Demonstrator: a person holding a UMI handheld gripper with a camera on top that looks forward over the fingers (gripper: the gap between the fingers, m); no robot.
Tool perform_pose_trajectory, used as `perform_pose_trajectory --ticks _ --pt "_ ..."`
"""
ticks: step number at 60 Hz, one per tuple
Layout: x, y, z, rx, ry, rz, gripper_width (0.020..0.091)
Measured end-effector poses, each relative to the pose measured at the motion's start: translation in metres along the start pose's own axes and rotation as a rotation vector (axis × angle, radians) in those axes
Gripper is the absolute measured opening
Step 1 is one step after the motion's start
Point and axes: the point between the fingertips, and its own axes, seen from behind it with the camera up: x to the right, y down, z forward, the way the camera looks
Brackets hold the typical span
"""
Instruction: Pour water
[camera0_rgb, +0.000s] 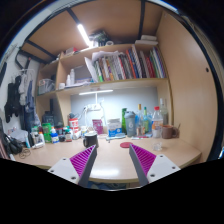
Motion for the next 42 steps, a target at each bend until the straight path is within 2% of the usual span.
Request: perform_pose_trajectory --ticks 12,24,32,42 --pt "0.022 -0.011 -0.005 0.025 0.052 -0.038 0.0740" --pt "0.003 -0.025 -0.004 0.057 -0.042 -0.050 0.0737" --pt "0.038 -0.036 0.009 0.085 0.039 -0.110 0.0735" --pt "0.119 -0.038 0.046 0.085 0.155 -0.144 0.0735"
